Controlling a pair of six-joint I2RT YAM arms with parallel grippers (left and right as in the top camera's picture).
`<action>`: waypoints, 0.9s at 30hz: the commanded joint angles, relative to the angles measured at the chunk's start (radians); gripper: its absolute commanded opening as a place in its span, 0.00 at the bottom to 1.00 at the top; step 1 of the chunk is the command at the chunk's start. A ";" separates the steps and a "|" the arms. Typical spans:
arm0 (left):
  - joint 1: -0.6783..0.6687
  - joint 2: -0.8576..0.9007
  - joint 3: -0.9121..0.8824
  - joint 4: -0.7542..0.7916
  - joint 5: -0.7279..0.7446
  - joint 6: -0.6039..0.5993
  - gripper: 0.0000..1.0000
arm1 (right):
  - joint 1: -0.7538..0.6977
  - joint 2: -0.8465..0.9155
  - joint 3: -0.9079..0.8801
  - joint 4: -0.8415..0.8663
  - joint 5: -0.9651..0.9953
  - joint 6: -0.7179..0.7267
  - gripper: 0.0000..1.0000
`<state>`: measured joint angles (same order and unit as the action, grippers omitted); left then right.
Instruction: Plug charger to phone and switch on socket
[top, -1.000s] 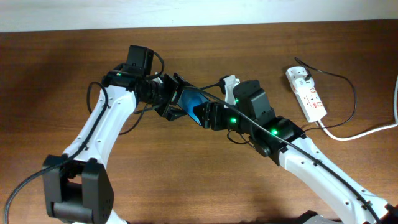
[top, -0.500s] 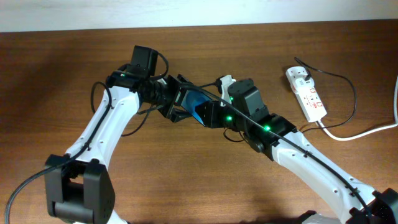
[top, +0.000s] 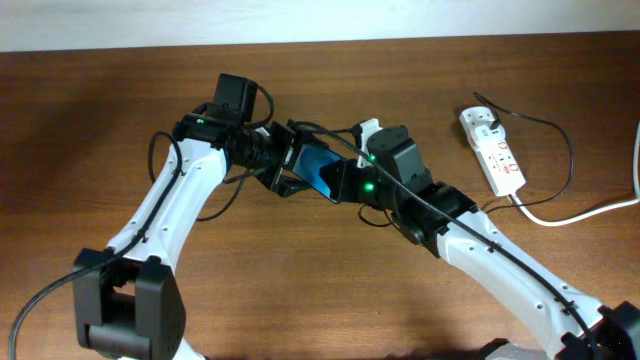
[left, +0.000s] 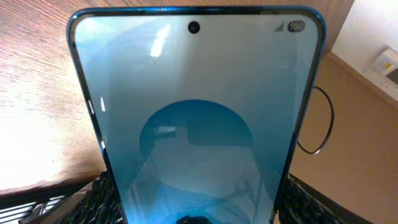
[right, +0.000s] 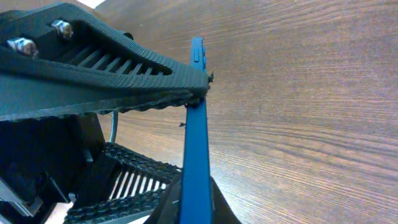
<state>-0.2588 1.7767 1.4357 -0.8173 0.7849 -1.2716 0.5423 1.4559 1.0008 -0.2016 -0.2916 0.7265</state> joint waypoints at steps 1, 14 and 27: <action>-0.002 -0.002 0.020 0.002 0.034 -0.068 0.40 | 0.009 0.005 0.017 0.013 -0.011 -0.011 0.04; -0.002 -0.002 0.020 0.002 0.021 -0.052 0.99 | 0.007 0.003 0.017 0.018 -0.105 0.058 0.04; 0.039 -0.058 0.020 0.002 0.019 0.308 0.99 | -0.079 -0.029 0.017 -0.156 -0.221 0.495 0.04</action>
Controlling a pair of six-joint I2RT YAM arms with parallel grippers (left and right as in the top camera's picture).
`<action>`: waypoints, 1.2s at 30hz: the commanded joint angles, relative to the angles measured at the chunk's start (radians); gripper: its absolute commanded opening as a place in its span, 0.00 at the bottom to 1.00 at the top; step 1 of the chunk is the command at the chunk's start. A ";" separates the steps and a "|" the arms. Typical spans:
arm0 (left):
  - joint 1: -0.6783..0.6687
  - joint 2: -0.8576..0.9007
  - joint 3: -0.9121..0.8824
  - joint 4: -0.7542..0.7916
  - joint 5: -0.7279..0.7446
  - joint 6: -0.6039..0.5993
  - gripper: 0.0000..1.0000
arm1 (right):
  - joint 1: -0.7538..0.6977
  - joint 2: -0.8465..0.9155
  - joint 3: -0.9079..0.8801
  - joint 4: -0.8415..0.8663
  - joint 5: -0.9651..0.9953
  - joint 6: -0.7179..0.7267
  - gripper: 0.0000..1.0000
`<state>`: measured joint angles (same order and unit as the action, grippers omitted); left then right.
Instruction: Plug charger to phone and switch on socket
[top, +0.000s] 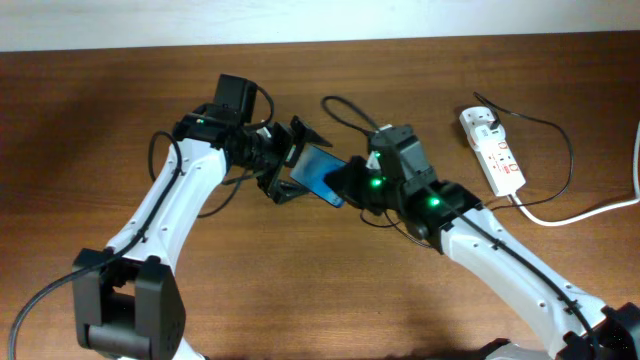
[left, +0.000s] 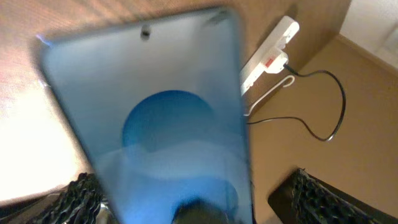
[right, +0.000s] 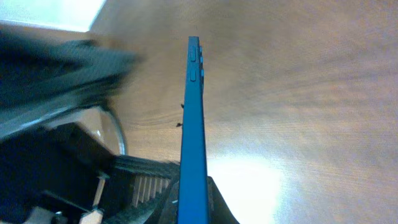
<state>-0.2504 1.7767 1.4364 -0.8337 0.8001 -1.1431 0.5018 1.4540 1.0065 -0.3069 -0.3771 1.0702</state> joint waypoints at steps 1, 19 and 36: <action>0.036 -0.089 0.019 0.017 -0.005 0.249 0.99 | -0.065 -0.027 0.011 -0.061 -0.187 0.170 0.04; 0.035 -0.624 0.019 -0.373 -0.298 0.505 0.99 | -0.215 -0.027 0.011 -0.059 -0.835 0.570 0.04; 0.035 -0.884 -0.229 -0.358 -0.480 0.047 1.00 | -0.213 -0.026 0.011 0.288 -0.934 0.696 0.04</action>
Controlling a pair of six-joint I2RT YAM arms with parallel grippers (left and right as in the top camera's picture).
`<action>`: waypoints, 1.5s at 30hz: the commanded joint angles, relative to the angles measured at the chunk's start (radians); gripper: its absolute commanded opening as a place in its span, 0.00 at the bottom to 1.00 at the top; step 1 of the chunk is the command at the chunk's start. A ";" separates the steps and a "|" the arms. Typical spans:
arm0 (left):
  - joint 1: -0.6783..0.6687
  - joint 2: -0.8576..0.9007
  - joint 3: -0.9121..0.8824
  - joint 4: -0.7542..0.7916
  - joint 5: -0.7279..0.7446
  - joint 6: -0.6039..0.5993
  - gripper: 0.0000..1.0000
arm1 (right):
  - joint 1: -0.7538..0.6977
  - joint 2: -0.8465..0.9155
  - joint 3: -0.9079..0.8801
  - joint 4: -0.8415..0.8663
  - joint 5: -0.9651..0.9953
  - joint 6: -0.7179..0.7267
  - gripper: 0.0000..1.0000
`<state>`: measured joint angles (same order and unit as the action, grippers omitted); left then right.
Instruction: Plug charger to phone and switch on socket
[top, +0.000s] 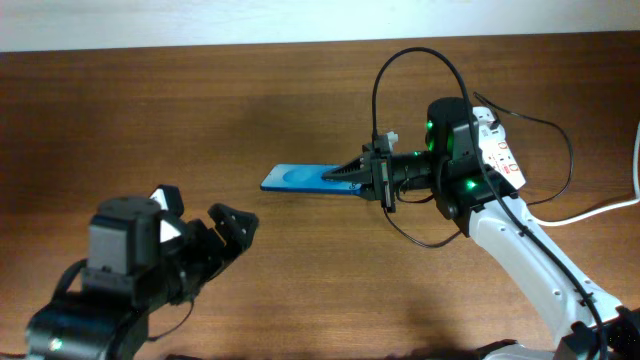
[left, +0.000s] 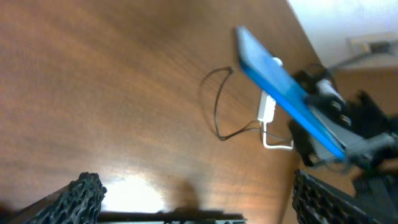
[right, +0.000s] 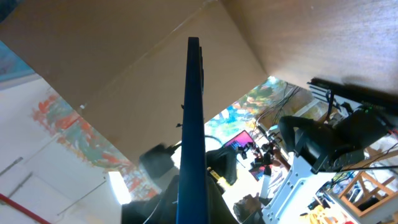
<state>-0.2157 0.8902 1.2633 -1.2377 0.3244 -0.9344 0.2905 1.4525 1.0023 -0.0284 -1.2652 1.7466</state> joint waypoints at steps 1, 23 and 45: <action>0.001 0.003 -0.066 0.074 0.012 -0.189 0.99 | -0.002 -0.024 0.015 0.010 -0.049 0.020 0.04; -0.253 0.286 -0.119 0.476 -0.018 -0.581 0.80 | -0.002 -0.023 0.015 -0.177 0.006 0.148 0.04; -0.282 0.405 -0.119 0.583 -0.089 -0.986 0.53 | 0.023 -0.023 0.015 -0.177 0.044 0.147 0.04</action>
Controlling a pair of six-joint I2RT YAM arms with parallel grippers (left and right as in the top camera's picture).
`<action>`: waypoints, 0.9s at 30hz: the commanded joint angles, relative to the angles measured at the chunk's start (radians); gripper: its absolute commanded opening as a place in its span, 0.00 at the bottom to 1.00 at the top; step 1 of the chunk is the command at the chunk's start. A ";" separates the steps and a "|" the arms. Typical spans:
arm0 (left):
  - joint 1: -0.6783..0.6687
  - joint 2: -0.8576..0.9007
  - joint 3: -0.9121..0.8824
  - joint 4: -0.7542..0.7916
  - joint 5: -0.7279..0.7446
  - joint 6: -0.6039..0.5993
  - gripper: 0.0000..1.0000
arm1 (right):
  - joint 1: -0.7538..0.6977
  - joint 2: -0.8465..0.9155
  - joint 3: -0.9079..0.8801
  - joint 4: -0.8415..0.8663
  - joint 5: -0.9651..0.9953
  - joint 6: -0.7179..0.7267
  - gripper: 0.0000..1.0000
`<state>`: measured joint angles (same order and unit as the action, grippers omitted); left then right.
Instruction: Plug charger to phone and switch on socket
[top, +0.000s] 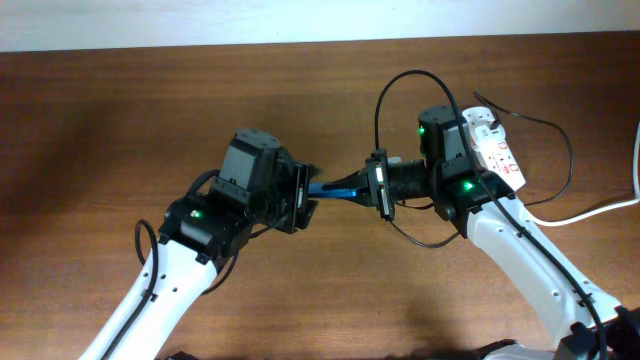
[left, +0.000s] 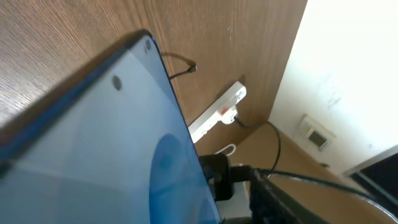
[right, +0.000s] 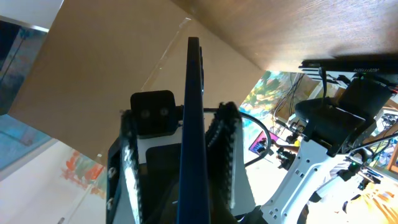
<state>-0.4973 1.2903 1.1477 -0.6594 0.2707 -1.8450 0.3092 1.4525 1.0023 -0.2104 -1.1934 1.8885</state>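
The blue phone hangs level above the table's middle, edge-on in the right wrist view. My right gripper is shut on its right end. My left gripper is at the phone's left end, open, its ribbed fingers standing either side of the phone with gaps. The phone's screen fills the left wrist view. The black charger cable loops above the right gripper, and a stretch of it lies on the wood. The white socket strip lies at the right.
The strip's white mains cord runs off the table's right edge. A second loop of black cable hangs under the right arm. A pale wall borders the table's far edge.
My left arm was at the front left, far from the phone, gripper open. Now its open fingers straddle the phone's left end. The right gripper holds the phone in much the same spot.
First both grippers were on the phone in the table's middle. Then the left gripper stood open and only the right held it. Later the right held the phone level near the strip while the left arm sat at the front left. Now the left straddles the phone again.
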 joint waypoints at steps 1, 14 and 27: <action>0.004 0.005 -0.004 0.005 -0.034 -0.088 0.52 | 0.005 -0.023 0.015 0.004 -0.028 0.005 0.04; 0.089 0.005 -0.004 0.026 0.082 -0.097 0.50 | 0.004 -0.023 0.015 0.004 0.006 0.002 0.04; 0.087 0.005 -0.004 0.105 0.150 -0.092 0.17 | 0.004 -0.023 0.015 0.004 0.021 0.001 0.04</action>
<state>-0.4171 1.3006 1.1309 -0.5892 0.3771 -1.9354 0.2970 1.4487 1.0111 -0.1925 -1.1522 1.8885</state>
